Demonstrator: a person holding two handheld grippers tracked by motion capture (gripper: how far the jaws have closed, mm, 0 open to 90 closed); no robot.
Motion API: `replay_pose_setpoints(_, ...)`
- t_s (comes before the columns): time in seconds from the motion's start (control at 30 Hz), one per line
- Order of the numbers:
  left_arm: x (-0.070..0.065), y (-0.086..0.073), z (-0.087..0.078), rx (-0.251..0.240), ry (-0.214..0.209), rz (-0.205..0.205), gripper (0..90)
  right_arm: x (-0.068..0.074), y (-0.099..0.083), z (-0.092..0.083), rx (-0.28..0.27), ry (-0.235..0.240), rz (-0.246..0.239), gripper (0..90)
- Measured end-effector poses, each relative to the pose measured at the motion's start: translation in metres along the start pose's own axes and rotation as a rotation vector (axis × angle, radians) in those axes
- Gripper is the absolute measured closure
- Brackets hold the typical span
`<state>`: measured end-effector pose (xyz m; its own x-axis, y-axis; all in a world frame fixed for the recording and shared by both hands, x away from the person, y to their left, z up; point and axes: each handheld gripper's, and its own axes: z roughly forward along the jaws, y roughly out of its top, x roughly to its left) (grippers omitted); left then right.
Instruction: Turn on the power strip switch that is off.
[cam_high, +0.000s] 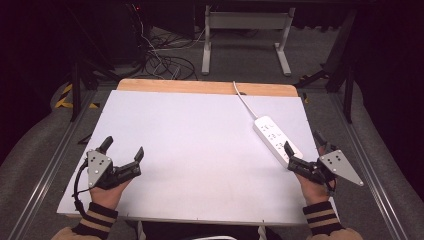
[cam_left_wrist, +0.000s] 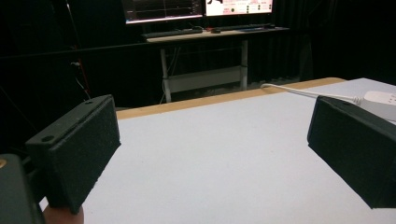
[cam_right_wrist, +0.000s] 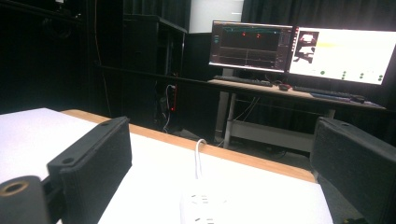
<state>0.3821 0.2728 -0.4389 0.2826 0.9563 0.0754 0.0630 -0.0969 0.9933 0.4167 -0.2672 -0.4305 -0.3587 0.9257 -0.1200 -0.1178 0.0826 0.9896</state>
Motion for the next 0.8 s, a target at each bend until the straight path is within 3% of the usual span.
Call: replay_pose_setpoints(0.8,-0.0009,0.0001,0.0021,-0.001,-0.002,-0.005,3.0,-0.0014,-0.0024,-0.0007,0.009,0.018,0.026,7.7)
